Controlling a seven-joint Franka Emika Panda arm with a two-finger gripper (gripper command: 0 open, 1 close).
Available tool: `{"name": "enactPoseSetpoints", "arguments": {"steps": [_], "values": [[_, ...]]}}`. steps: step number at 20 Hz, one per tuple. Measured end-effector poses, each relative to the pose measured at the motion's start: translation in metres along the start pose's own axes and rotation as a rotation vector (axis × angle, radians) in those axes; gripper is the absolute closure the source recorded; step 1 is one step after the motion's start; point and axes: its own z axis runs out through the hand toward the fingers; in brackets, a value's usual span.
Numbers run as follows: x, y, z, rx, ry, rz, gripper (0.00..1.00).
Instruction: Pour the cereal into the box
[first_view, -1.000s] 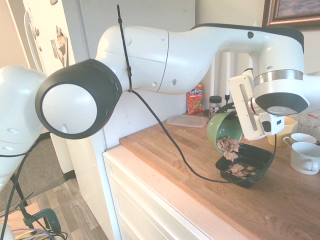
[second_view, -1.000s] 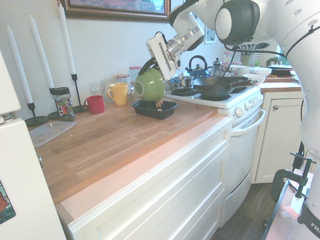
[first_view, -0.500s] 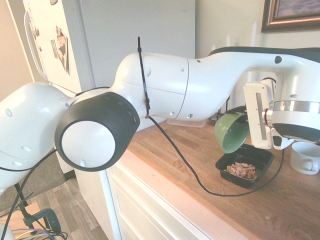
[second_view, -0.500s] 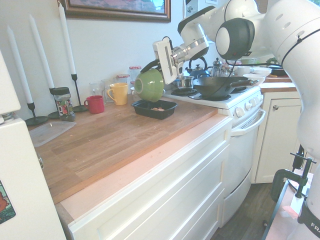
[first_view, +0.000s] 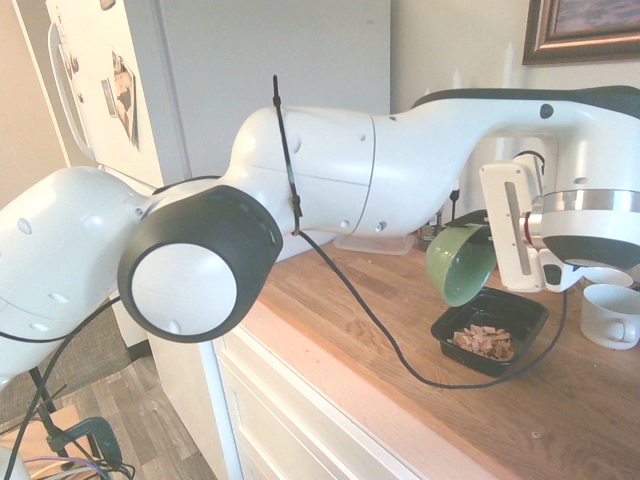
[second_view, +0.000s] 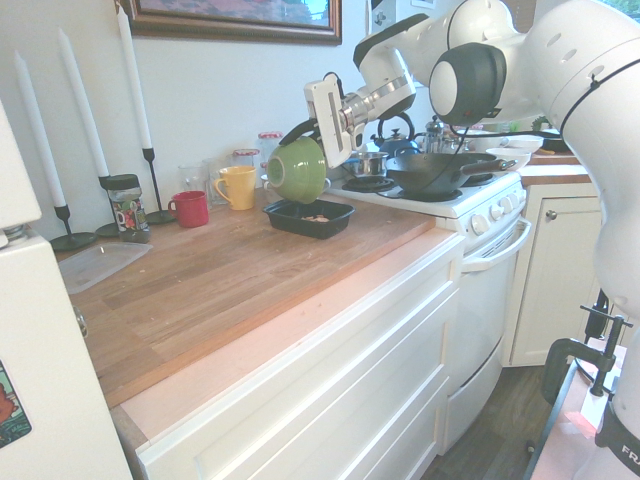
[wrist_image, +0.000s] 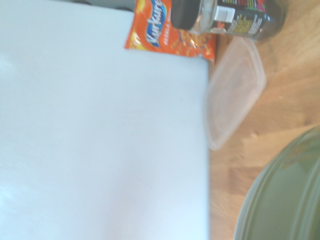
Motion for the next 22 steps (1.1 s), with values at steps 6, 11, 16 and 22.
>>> {"name": "enactPoseSetpoints", "arguments": {"steps": [6, 11, 16, 22], "values": [[-0.035, -0.047, 0.02, -0.257, 0.242, -0.019, 1.0], [-0.042, -0.065, 0.072, -0.476, 0.461, -0.034, 1.0], [-0.062, -0.071, 0.126, -0.697, 0.673, -0.061, 1.0], [-0.095, -0.062, 0.178, -0.969, 0.936, -0.095, 1.0]]}}
